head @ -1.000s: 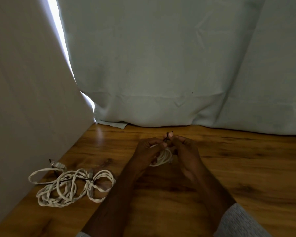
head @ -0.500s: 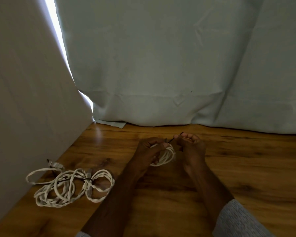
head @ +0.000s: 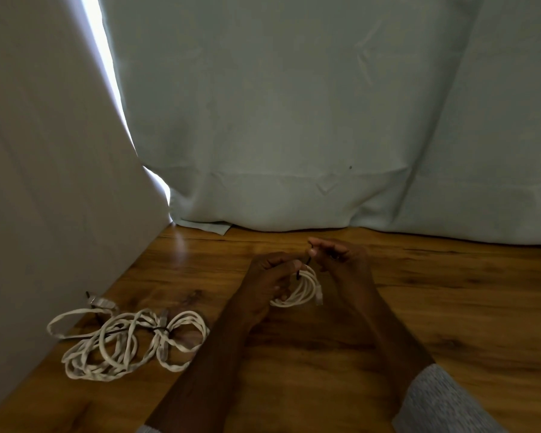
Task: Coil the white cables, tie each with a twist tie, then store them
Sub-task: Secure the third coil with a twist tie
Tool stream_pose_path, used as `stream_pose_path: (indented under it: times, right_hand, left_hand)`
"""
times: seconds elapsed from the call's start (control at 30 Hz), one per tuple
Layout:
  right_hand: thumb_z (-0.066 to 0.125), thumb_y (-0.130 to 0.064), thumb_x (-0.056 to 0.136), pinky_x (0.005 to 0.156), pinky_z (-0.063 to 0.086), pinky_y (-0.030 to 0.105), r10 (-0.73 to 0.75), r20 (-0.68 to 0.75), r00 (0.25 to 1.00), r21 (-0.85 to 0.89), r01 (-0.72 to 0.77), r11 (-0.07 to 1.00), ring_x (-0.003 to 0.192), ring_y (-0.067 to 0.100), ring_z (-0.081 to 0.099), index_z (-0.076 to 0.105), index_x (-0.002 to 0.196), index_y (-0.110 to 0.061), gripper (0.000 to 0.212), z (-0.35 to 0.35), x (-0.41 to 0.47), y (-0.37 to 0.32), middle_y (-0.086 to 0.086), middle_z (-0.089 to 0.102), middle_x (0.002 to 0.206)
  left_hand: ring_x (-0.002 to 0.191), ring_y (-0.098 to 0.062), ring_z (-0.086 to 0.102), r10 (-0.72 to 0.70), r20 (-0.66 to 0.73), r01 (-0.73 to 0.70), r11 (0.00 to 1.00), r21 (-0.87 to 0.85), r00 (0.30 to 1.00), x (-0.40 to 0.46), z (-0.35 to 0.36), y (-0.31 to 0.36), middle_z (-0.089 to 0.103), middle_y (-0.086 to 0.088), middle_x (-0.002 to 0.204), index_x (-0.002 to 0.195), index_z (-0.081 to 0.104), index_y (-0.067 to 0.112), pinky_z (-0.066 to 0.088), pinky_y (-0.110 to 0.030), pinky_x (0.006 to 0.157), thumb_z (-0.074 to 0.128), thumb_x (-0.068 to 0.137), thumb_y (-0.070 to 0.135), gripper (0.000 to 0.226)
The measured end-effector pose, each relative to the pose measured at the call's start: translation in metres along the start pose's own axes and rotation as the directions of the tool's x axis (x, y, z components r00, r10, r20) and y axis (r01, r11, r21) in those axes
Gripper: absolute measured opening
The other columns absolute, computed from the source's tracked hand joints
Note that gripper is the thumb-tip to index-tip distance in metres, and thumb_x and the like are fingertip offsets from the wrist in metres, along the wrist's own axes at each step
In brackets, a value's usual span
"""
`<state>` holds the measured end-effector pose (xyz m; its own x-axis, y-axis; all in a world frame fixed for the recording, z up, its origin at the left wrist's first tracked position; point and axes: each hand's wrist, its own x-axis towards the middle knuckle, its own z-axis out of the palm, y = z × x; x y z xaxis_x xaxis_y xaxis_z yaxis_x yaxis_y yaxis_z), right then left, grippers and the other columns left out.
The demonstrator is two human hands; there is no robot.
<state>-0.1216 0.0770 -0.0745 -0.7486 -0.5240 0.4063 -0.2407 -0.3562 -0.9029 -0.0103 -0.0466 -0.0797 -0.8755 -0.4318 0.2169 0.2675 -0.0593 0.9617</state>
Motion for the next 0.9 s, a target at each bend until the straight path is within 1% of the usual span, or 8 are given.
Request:
stream_pose_path:
  times: [0.07,0.13,0.23,0.43,0.5,0.6,0.77,0.9]
  right_hand:
    - [0.072,0.007,0.083,0.067,0.053,0.017,-0.022,0.056,0.998,-0.035,0.024,0.999,0.081,0.006,0.073,0.077,0.098,-0.014,0.026,0.0008,-0.0003,-0.0008,-0.006,0.079,0.086]
    - [0.074,0.006,0.082,0.070,0.056,0.021,-0.035,0.093,0.995,-0.060,0.040,0.997,0.082,0.011,0.074,0.078,0.092,-0.016,0.024,0.0015,-0.0002,0.0005,-0.003,0.079,0.087]
    - [0.074,0.004,0.082,0.075,0.059,0.027,-0.041,0.109,0.993,-0.075,0.049,0.996,0.084,0.018,0.075,0.079,0.089,-0.019,0.025,0.0022,-0.0006,0.0020,0.002,0.079,0.089]
    - [0.072,0.005,0.084,0.071,0.057,0.026,-0.041,0.123,0.992,-0.044,0.046,0.998,0.081,0.018,0.075,0.081,0.085,-0.028,0.034,0.0024,-0.0008,0.0026,0.003,0.079,0.087]
    - [0.071,0.006,0.084,0.069,0.056,0.023,-0.033,0.134,0.990,-0.034,0.037,0.999,0.081,0.017,0.075,0.081,0.087,-0.023,0.030,0.0019,-0.0004,0.0031,0.003,0.079,0.086]
    - [0.068,0.006,0.086,0.068,0.056,0.023,-0.010,0.160,0.987,-0.004,0.011,1.000,0.080,0.017,0.075,0.078,0.092,-0.012,0.022,0.0030,-0.0009,0.0042,0.003,0.079,0.085]
    - [0.065,0.009,0.088,0.073,0.058,0.025,-0.004,0.179,0.984,0.005,0.003,1.000,0.082,0.018,0.075,0.078,0.092,-0.013,0.026,0.0053,-0.0017,0.0046,0.004,0.079,0.087]
    - [0.068,0.004,0.085,0.076,0.060,0.031,-0.023,0.180,0.983,-0.003,0.024,1.000,0.085,0.022,0.075,0.080,0.091,-0.019,0.027,0.0041,-0.0015,0.0053,0.007,0.079,0.091]
  left_hand:
    - [0.037,-0.005,0.037,-0.013,0.006,0.014,0.999,-0.030,1.000,-0.0005,-0.0001,0.0001,0.068,-0.006,0.068,0.087,0.078,0.010,0.032,-0.023,0.044,0.065,0.090,0.008,0.013]
    - [0.036,-0.004,0.036,-0.019,0.009,0.019,0.999,-0.044,1.000,-0.0003,0.0000,-0.0007,0.068,-0.003,0.065,0.085,0.079,0.013,0.032,-0.022,0.042,0.063,0.091,0.006,0.018]
    - [0.036,-0.005,0.035,-0.012,0.017,0.013,0.999,-0.051,1.000,0.0002,-0.0006,-0.0008,0.064,-0.003,0.060,0.083,0.078,0.012,0.033,-0.021,0.041,0.067,0.088,0.010,0.012]
    - [0.035,-0.004,0.034,-0.011,0.021,0.013,0.998,-0.060,1.000,0.0002,-0.0006,-0.0012,0.066,-0.001,0.060,0.084,0.077,0.010,0.032,-0.022,0.042,0.062,0.092,0.005,0.018]
    - [0.035,-0.005,0.034,-0.005,0.026,0.007,0.998,-0.056,1.000,0.0012,-0.0011,-0.0028,0.062,-0.005,0.059,0.085,0.078,0.011,0.031,-0.023,0.043,0.067,0.088,0.011,0.012]
    - [0.033,-0.005,0.034,-0.009,0.009,0.009,0.999,-0.049,1.000,0.0026,-0.0024,-0.0039,0.055,-0.005,0.052,0.085,0.077,0.009,0.030,-0.024,0.043,0.069,0.082,0.016,0.012]
    - [0.032,-0.004,0.035,-0.019,0.011,0.020,0.998,-0.062,1.000,0.0018,-0.0020,-0.0017,0.057,0.002,0.048,0.083,0.076,0.008,0.030,-0.022,0.043,0.068,0.080,0.016,0.012]
    - [0.033,-0.003,0.036,-0.018,0.024,0.019,0.999,-0.045,1.000,-0.0003,-0.0021,0.0012,0.058,0.002,0.050,0.079,0.077,0.012,0.032,-0.022,0.043,0.067,0.084,0.014,0.011]
